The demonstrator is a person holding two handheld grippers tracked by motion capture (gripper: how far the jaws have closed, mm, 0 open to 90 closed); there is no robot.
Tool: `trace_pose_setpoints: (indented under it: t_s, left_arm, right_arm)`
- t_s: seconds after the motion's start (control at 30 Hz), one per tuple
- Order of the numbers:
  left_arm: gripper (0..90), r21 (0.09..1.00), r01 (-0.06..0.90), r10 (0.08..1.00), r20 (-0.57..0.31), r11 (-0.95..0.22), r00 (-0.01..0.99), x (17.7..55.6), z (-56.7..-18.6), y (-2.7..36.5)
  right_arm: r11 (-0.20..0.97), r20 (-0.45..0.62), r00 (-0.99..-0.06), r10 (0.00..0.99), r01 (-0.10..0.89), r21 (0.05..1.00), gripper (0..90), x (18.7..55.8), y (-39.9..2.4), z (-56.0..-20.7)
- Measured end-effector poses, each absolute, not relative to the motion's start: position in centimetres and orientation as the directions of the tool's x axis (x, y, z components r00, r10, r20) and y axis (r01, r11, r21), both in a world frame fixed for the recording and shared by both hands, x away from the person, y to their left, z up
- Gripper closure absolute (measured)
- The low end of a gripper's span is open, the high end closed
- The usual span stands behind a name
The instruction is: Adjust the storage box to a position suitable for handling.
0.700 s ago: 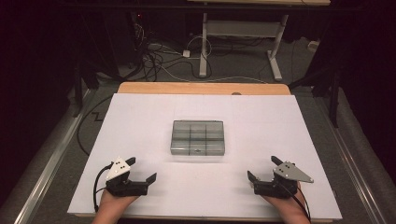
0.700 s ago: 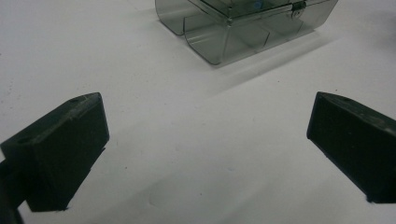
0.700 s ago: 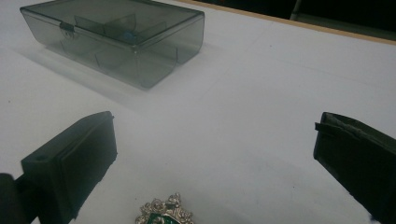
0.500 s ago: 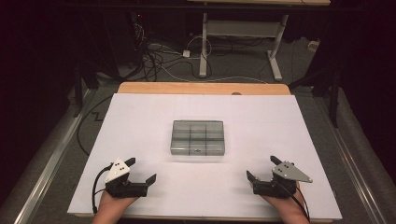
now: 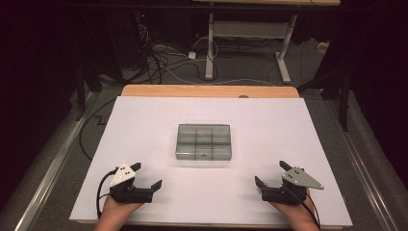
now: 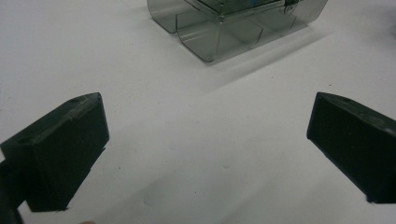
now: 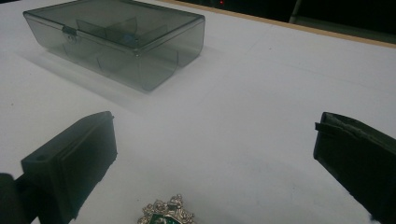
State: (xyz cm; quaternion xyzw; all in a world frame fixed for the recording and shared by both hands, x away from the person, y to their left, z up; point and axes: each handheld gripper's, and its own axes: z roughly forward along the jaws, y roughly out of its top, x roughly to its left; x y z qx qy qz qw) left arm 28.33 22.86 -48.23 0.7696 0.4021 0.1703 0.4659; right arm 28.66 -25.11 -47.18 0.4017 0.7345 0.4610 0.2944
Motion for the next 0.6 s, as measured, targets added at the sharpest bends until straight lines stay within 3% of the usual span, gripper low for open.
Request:
trace_pose_setpoints:
  t_s: [0.3, 0.6]
  left_arm:
    - [0.0, 0.852, 0.471, 0.774, -0.136, -0.227, 0.619, 28.52, -48.08, 23.25]
    - [9.0, 0.857, 0.463, 0.758, -0.145, -0.225, 0.636, 28.43, -47.94, 23.43]
  right_arm:
    - [0.251, -0.055, -0.512, 0.857, 0.322, 0.913, 0.1, 28.69, -25.07, -47.15]
    - [0.253, -0.052, -0.519, 0.853, 0.324, 0.912, 0.2, 28.61, -25.0, -46.94]
